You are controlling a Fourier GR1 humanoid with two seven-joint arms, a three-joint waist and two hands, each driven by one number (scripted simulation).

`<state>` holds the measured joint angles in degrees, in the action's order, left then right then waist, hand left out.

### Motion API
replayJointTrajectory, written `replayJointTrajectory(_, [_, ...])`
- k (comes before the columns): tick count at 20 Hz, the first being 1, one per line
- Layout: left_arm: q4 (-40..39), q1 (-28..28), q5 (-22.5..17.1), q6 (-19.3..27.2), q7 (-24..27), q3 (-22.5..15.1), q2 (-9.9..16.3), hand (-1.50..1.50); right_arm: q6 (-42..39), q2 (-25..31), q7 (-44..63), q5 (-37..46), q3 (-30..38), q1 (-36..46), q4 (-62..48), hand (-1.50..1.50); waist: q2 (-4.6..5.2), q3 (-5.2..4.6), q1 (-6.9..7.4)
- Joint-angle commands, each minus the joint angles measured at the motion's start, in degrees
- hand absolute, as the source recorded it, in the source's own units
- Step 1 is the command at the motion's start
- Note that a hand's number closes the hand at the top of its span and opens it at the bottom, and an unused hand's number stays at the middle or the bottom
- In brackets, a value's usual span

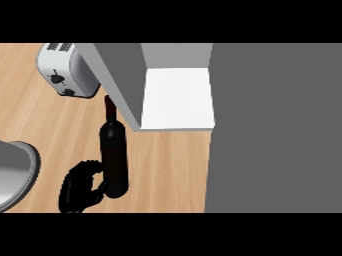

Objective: Pick up the wine, place it into the cabinet and close the cabinet

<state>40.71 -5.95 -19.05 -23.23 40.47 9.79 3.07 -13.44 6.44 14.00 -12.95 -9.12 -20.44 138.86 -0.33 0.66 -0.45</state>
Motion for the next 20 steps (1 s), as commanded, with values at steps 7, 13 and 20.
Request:
replayJointTrajectory(7, [-4.34, -4.02, 11.08, 10.69, 13.5, -3.33, 0.67, 1.5, 0.89, 0.05, 3.62, -3.22, -1.45, -3.14, 8.71, -1.5, 0.35, -0.73, -0.49])
replayJointTrajectory(13, [2.4, -0.85, 15.88, 17.28, 11.54, -5.7, 4.44, 1.5, -0.85, 0.78, 0.7, -4.95, 1.55, -3.68, 6.31, -1.5, 0.2, -0.64, 0.15])
replayJointTrajectory(20, [15.85, -3.9, 17.41, 24.42, -7.32, -9.35, 1.44, 1.5, 0.64, 0.35, 3.61, -2.41, -0.98, -3.42, 9.26, -1.5, 0.04, -0.6, 0.31])
